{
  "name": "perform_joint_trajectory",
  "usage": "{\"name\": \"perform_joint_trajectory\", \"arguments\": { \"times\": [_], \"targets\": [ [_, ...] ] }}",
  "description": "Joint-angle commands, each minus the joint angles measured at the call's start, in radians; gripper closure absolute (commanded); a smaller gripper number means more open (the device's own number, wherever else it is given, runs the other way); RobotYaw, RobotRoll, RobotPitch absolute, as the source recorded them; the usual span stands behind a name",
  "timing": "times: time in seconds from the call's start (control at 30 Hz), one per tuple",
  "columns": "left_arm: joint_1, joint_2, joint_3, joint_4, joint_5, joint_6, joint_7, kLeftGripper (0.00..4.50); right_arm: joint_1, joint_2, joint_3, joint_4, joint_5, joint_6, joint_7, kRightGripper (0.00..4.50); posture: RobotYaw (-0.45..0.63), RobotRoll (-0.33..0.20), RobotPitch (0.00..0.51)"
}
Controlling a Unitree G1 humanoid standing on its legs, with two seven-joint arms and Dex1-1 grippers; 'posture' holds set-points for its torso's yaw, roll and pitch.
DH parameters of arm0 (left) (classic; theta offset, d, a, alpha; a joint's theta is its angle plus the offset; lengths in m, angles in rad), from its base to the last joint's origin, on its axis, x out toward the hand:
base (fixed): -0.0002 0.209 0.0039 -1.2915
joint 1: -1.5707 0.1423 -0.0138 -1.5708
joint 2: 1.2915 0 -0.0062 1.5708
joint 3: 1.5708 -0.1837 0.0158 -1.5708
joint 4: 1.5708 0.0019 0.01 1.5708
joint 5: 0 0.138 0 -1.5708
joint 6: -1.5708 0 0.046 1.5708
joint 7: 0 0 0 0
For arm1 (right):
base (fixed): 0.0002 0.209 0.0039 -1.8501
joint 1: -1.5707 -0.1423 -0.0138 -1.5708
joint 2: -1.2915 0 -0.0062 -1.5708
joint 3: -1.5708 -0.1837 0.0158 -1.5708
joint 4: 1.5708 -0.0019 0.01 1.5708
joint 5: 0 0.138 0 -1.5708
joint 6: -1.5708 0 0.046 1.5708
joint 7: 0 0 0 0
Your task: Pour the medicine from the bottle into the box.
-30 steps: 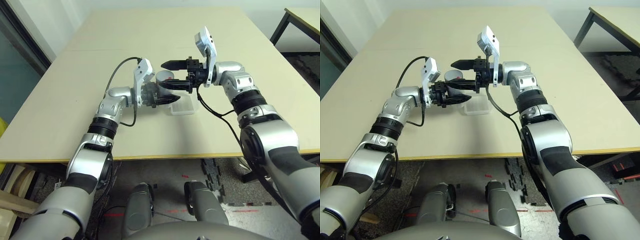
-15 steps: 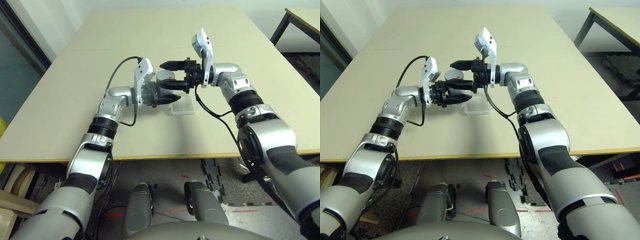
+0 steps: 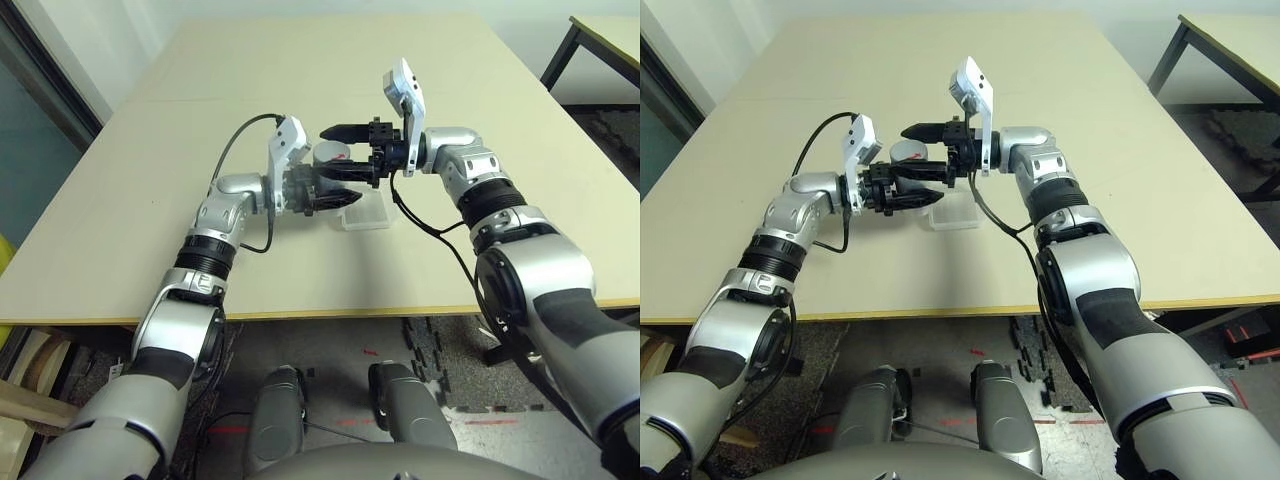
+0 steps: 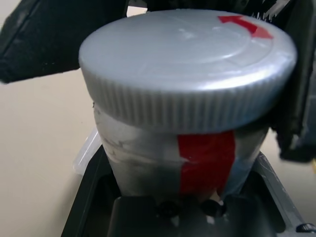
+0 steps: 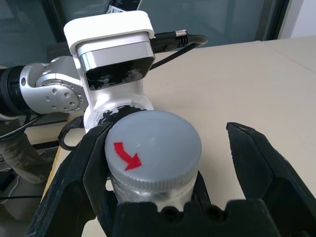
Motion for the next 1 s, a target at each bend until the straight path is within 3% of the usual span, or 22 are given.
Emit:
{"name": "perform_joint_trajectory", "arguments": {
  "times": [0.03, 0.47, 1.0],
  "targets": [
    [0.017, 0.021, 0.000, -0.040, -0.007, -0.004, -0.032, 1.77, -0.009, -0.069, -0.031, 0.040, -0.016, -0.015, -0.025, 0.00, -0.15, 0.000, 0.063],
    [0.027, 0.031, 0.004, -0.051, -0.011, -0.001, -0.032, 1.77, 0.001, -0.150, -0.044, 0.082, -0.029, -0.030, -0.009, 0.00, -0.15, 0.000, 0.057],
    [0.013, 0.036, 0.017, 0.006, 0.002, -0.026, -0.020, 1.77, 0.010, -0.175, -0.048, 0.062, -0.041, -0.003, 0.078, 0.00, -0.16, 0.000, 0.058]
  ]
}}
